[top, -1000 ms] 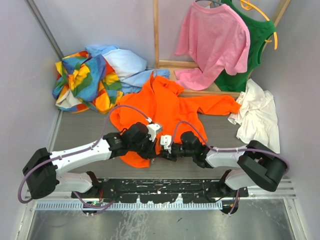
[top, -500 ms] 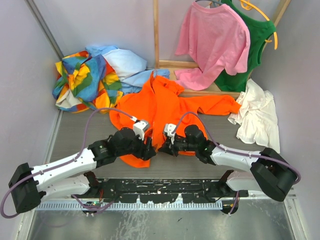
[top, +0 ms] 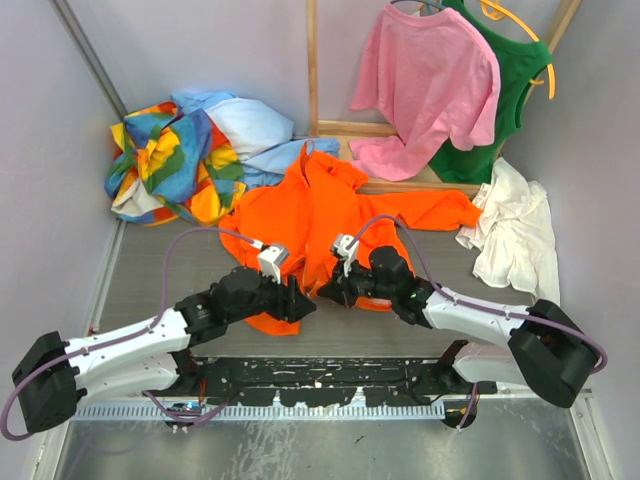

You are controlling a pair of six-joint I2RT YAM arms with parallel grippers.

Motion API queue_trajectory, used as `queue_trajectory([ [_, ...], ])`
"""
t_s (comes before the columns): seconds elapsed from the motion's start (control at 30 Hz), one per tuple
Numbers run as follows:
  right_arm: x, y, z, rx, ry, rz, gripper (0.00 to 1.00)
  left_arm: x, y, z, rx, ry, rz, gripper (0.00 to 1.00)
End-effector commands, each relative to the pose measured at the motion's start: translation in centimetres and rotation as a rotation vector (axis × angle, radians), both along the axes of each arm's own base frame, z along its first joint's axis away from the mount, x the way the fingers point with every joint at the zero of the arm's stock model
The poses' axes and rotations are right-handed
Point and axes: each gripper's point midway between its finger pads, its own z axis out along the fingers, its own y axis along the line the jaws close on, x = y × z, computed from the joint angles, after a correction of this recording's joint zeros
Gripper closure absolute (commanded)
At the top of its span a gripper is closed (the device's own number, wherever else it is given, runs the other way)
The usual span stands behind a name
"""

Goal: Zip up the jacket

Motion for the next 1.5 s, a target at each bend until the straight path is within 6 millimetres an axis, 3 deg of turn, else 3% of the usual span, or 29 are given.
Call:
queue_trajectory([
  [0.0,1.0,0.7,3.3,0.098,-0.022,-0.046,0.99,1.0,-1.2,2.3,-0.097,-0.049,0.013,0.44],
  [0.17,0.9,0.8,4.0,0.117,-0.029,-0.042,0.99,1.7,-0.7,1.3,-0.074,-0.053,0.059,0.51],
  [0.3,0.9,0.7,3.9,0.117,-0.027,-0.046,0.99,1.9,-0.8,1.1,-0.071,-0.059,0.059,0.65],
  [0.43,1.3,0.6,3.8,0.114,-0.028,-0.07,0.99,1.8,-0.9,0.9,-0.061,-0.052,0.053,0.69],
  [0.73,1.8,0.3,3.9,0.115,-0.029,-0.096,0.99,1.7,-0.4,0.6,-0.035,-0.054,0.058,0.99],
  [1.07,3.8,-1.8,3.9,0.1,0.05,-0.208,0.99,2.2,4.5,-0.7,0.226,-0.065,0.165,1.0],
  [1.23,2.7,-1.1,4.9,0.102,0.107,-0.108,0.99,3.0,6.1,-1.2,0.341,-0.084,0.258,1.0],
  [1.33,2.5,-0.8,5.1,0.092,0.127,-0.088,1.0,3.3,5.5,-0.1,0.304,-0.095,0.261,0.93],
  [1.47,2.7,-1.0,5.1,0.087,0.116,-0.102,0.99,1.7,2.2,2.9,0.085,-0.099,0.131,0.82],
])
